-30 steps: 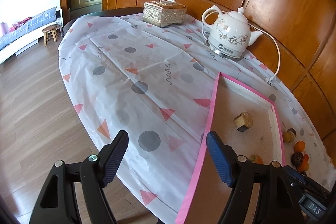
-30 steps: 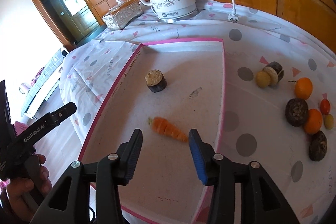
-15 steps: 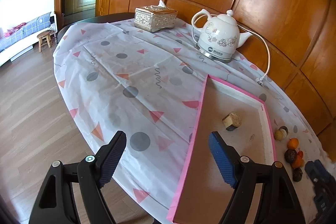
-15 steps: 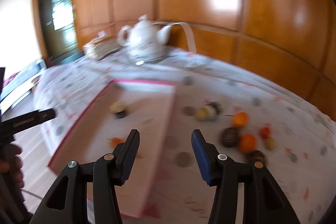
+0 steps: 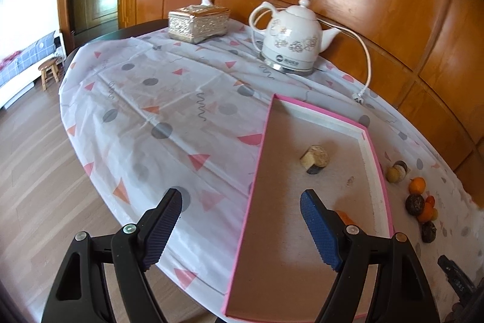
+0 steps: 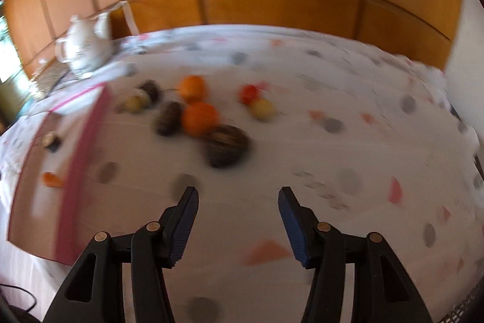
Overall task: Organize fruits
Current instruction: 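Move the left tool to the fruits and grasp the small yellow potato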
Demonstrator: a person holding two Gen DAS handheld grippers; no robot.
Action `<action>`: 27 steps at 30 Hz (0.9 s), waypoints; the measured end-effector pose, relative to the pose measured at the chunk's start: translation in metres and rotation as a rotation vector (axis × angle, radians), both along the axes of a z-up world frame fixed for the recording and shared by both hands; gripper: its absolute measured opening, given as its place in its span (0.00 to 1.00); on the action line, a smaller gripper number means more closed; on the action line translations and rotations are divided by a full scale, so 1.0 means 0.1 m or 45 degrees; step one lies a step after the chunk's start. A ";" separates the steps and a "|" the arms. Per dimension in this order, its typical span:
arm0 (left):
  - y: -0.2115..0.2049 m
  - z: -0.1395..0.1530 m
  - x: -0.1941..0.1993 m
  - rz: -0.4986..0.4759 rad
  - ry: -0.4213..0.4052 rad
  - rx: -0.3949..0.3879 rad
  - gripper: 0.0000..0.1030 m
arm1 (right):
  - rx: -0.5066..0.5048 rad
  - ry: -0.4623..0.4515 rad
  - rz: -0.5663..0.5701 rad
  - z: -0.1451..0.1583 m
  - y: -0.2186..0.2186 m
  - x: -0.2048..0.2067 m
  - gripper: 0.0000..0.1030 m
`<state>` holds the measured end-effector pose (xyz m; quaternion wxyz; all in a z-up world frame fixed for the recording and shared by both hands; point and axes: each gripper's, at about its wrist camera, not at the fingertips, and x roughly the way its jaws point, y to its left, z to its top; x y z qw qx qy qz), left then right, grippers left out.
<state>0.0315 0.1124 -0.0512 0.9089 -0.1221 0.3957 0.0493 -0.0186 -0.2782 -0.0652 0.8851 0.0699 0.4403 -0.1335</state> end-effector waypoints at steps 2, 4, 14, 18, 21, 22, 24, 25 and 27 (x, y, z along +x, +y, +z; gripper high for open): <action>-0.07 0.03 0.02 -0.036 -0.007 0.013 0.78 | -0.014 0.012 -0.061 -0.03 -0.17 -0.05 0.55; -0.14 0.05 0.05 -0.070 -0.012 0.024 0.78 | -0.030 0.017 -0.127 -0.06 -0.33 -0.12 0.56; -0.80 0.16 0.29 -0.385 -0.023 0.052 0.71 | -0.091 0.008 -0.372 -0.16 -0.94 -0.29 0.59; -1.09 0.17 0.43 -0.494 -0.007 0.067 0.60 | -0.101 -0.002 -0.469 -0.19 -1.13 -0.33 0.59; -1.27 0.17 0.51 -0.569 0.003 0.074 0.48 | -0.119 0.000 -0.560 -0.21 -1.27 -0.38 0.59; -1.36 0.16 0.56 -0.607 0.009 0.071 0.45 | -0.124 -0.001 -0.593 -0.22 -1.32 -0.40 0.59; -1.49 0.15 0.62 -0.648 0.022 0.070 0.42 | -0.128 0.007 -0.676 -0.24 -1.44 -0.42 0.59; -1.57 0.13 0.66 -0.671 0.031 0.076 0.42 | -0.125 0.010 -0.712 -0.26 -1.51 -0.43 0.59; -1.75 0.09 0.73 -0.733 0.043 0.113 0.42 | -0.096 -0.010 -0.783 -0.29 -1.63 -0.50 0.65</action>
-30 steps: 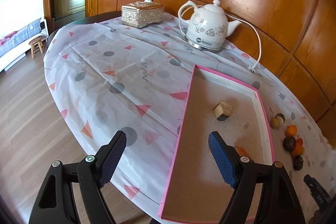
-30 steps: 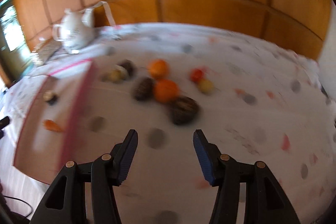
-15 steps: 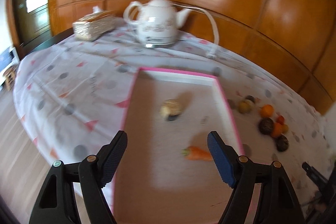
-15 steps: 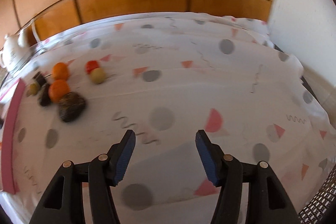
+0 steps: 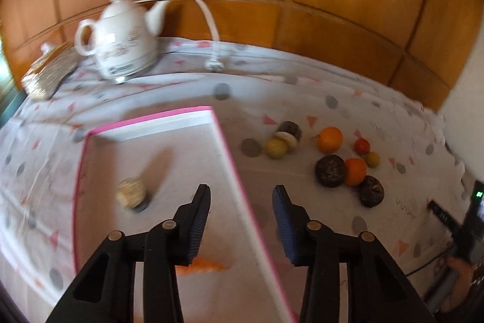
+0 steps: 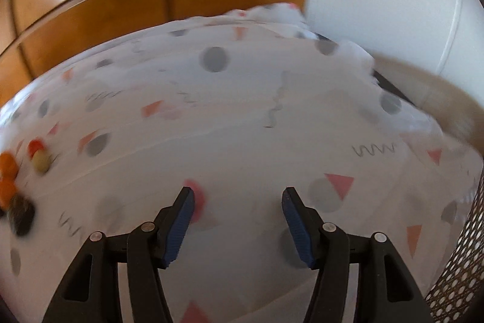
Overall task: Organize fruits
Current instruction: 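Move the left tool to the fruits and grasp the small yellow potato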
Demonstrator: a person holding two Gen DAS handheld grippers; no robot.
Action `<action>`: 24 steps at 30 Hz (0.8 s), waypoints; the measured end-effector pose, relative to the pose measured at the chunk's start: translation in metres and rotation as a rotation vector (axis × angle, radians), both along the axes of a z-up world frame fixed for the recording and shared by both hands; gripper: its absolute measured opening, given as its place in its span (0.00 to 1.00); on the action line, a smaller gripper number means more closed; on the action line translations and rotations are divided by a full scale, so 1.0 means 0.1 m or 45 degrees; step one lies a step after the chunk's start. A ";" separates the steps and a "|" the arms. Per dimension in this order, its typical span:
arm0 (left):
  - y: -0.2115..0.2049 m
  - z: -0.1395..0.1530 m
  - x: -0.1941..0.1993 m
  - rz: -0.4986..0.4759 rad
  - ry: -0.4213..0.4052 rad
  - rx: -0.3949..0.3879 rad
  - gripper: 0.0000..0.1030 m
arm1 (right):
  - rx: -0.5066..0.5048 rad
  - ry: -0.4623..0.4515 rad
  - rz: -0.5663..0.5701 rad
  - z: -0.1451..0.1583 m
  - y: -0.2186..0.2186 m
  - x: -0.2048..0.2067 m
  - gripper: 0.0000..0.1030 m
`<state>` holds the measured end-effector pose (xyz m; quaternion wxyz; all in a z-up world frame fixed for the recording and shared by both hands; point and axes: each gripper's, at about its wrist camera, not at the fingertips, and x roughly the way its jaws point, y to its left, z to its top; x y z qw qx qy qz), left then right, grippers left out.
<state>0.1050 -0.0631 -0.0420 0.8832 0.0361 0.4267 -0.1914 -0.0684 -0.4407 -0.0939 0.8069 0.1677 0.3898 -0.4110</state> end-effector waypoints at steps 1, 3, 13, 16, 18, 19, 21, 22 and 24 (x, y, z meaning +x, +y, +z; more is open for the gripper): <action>-0.05 -0.01 0.02 -0.016 0.000 0.007 0.42 | 0.005 -0.013 -0.020 0.00 -0.04 -0.03 0.66; -0.19 -0.07 0.10 -0.069 0.022 0.024 0.42 | 0.009 -0.022 -0.028 -0.01 -0.07 -0.04 0.69; -0.68 -0.35 0.56 -0.192 0.095 0.118 0.42 | 0.011 -0.030 0.016 -0.05 -0.05 0.01 0.83; -0.81 -0.44 0.69 -0.224 0.100 0.168 0.42 | 0.010 -0.027 0.022 -0.05 -0.04 0.03 0.85; -0.86 -0.49 0.79 -0.225 0.124 0.176 0.42 | 0.009 -0.024 0.026 -0.06 -0.03 0.04 0.87; -0.88 -0.51 0.82 -0.227 0.131 0.176 0.42 | 0.009 -0.024 0.027 -0.06 -0.04 0.05 0.87; -0.94 -0.56 0.88 -0.244 0.141 0.188 0.42 | 0.008 -0.021 0.031 -0.07 -0.03 0.06 0.89; -0.97 -0.59 0.91 -0.252 0.147 0.202 0.40 | 0.008 -0.020 0.034 -0.07 -0.03 0.07 0.89; -1.02 -0.65 0.94 -0.258 0.160 0.228 0.27 | 0.008 -0.018 0.037 -0.07 -0.03 0.08 0.91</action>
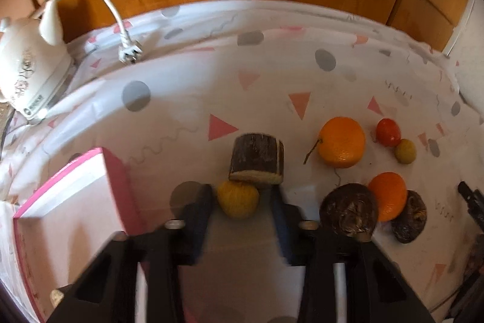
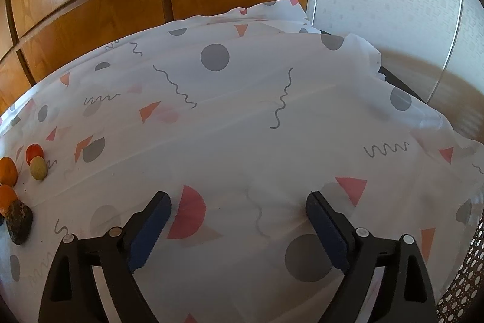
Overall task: Organize fruits
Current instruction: 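Carry the yellow potato into the pink tray and open the left tool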
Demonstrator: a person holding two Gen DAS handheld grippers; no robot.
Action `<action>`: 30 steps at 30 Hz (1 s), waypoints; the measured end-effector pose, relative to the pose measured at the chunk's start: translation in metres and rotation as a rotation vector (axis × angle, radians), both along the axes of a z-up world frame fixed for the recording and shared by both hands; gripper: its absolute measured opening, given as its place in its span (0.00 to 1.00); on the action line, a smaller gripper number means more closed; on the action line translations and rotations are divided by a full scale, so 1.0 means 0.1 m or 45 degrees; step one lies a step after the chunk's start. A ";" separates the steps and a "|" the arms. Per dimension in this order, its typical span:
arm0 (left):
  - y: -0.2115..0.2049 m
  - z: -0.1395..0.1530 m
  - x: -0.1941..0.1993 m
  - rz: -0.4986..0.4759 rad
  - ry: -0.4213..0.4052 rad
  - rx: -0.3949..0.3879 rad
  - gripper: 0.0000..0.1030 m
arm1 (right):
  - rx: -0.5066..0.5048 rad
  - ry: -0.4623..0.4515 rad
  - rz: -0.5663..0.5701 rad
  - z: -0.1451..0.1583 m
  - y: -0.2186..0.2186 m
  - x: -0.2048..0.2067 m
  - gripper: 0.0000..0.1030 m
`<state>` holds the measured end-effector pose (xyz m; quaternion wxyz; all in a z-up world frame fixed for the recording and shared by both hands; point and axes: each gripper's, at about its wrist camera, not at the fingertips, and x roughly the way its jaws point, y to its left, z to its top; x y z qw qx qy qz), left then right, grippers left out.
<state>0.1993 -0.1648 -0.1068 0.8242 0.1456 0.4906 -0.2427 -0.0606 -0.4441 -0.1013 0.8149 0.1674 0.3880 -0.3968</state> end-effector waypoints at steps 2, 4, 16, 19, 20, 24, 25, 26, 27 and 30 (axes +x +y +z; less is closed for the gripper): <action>-0.01 0.01 -0.01 -0.009 -0.014 -0.009 0.27 | 0.001 0.001 0.003 0.00 0.01 0.00 0.92; 0.01 0.05 -0.07 -0.009 -0.029 -0.031 0.26 | 0.001 0.003 0.005 0.00 0.01 0.00 0.93; 0.51 0.35 -0.52 0.120 -0.030 -0.237 0.26 | 0.007 0.018 0.014 -0.01 0.00 0.05 0.96; 0.71 0.42 -0.63 0.171 -0.031 -0.284 0.26 | 0.011 0.023 0.018 -0.02 -0.01 0.06 0.97; 0.76 0.44 -0.65 0.187 -0.033 -0.291 0.26 | 0.014 0.022 0.020 -0.02 -0.01 0.06 0.98; 1.07 0.50 -0.76 0.271 -0.046 -0.322 0.26 | 0.019 0.025 0.025 -0.02 -0.01 0.07 0.99; 1.16 0.51 -0.78 0.294 -0.049 -0.329 0.26 | 0.019 0.026 0.026 -0.02 -0.02 0.07 0.99; 1.23 0.52 -0.80 0.314 -0.053 -0.336 0.26 | 0.019 0.028 0.026 -0.02 -0.02 0.07 0.99; 1.34 0.53 -0.83 0.345 -0.059 -0.344 0.26 | 0.019 0.028 0.027 -0.02 -0.02 0.07 0.99; 1.60 0.56 -0.91 0.421 -0.080 -0.359 0.26 | 0.019 0.025 0.028 -0.02 -0.01 0.07 0.99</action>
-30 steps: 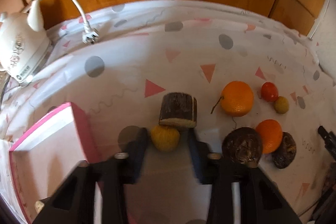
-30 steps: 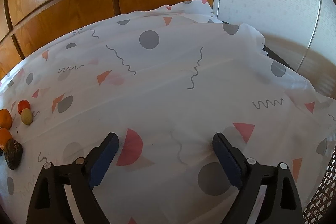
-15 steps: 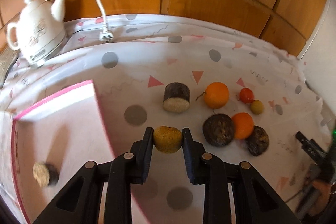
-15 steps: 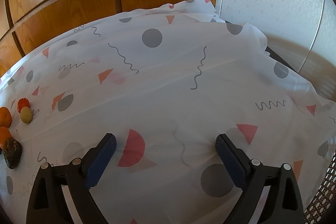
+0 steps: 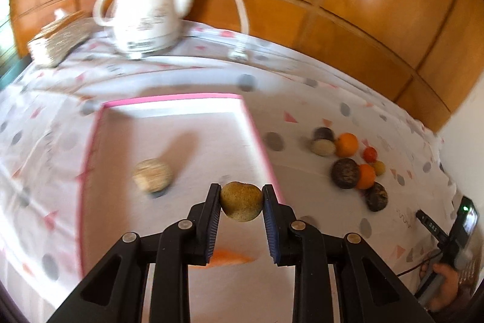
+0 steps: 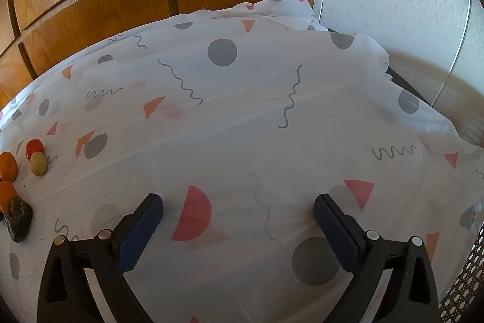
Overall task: Organize fruits
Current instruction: 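Carry the yellow potato into the pink tray and open the left tool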
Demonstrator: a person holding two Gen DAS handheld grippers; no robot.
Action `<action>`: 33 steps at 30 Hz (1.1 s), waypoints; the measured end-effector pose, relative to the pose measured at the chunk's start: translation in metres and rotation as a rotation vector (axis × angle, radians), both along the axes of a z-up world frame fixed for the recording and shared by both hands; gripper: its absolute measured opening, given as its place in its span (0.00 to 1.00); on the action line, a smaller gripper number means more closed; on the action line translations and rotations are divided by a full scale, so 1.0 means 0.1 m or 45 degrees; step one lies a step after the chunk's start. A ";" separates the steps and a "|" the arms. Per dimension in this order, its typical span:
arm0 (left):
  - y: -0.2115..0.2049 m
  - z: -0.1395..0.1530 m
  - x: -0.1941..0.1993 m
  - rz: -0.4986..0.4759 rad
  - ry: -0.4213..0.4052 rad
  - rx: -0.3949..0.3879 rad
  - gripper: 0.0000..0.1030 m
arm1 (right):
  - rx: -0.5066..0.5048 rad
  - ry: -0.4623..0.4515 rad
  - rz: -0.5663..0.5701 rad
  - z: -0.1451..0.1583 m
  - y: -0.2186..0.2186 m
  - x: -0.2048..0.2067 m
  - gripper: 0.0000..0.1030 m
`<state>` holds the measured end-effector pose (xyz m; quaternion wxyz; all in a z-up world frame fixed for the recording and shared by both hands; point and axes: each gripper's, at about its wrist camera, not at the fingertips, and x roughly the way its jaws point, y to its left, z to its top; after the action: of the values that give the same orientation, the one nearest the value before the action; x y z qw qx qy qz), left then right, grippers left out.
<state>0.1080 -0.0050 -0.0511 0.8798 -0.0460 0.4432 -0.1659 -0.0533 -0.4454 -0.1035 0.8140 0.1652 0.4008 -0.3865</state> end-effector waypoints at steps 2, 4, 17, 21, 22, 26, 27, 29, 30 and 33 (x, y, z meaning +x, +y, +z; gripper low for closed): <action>0.22 0.01 -0.07 0.069 -0.013 -0.013 0.26 | 0.000 -0.003 0.002 0.00 0.00 -0.01 0.99; 0.45 0.01 -0.12 0.145 -0.020 -0.027 0.26 | -0.001 -0.005 0.003 0.00 0.01 -0.01 0.99; 1.00 -0.28 -0.37 0.362 0.015 0.015 0.27 | -0.001 -0.009 0.011 0.00 0.02 -0.03 0.99; 0.95 -0.29 -0.40 0.351 -0.013 0.046 0.27 | 0.000 -0.006 0.014 0.00 0.03 -0.03 0.99; 0.94 -0.29 -0.39 0.350 -0.017 0.055 0.27 | 0.000 -0.005 0.015 0.00 0.03 -0.03 0.99; 0.94 -0.31 -0.42 0.356 -0.037 0.085 0.28 | -0.001 0.007 0.019 0.00 0.03 -0.02 0.99; 0.94 -0.30 -0.43 0.362 -0.042 0.090 0.30 | -0.002 0.009 0.020 0.00 0.03 -0.02 0.99; 0.94 -0.29 -0.44 0.360 -0.048 0.073 0.36 | -0.003 0.014 0.021 0.00 0.04 -0.01 0.99; 0.94 -0.27 -0.46 0.363 -0.057 0.073 0.39 | -0.003 0.016 0.022 0.00 0.04 -0.01 0.99; 0.95 -0.19 -0.51 0.387 -0.102 0.071 0.50 | 0.000 0.026 0.030 0.00 0.04 0.01 0.99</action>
<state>0.0567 0.0899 -0.0699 0.9127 -0.0816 0.3999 -0.0201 -0.0528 -0.4412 -0.1031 0.8144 0.1564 0.4109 -0.3786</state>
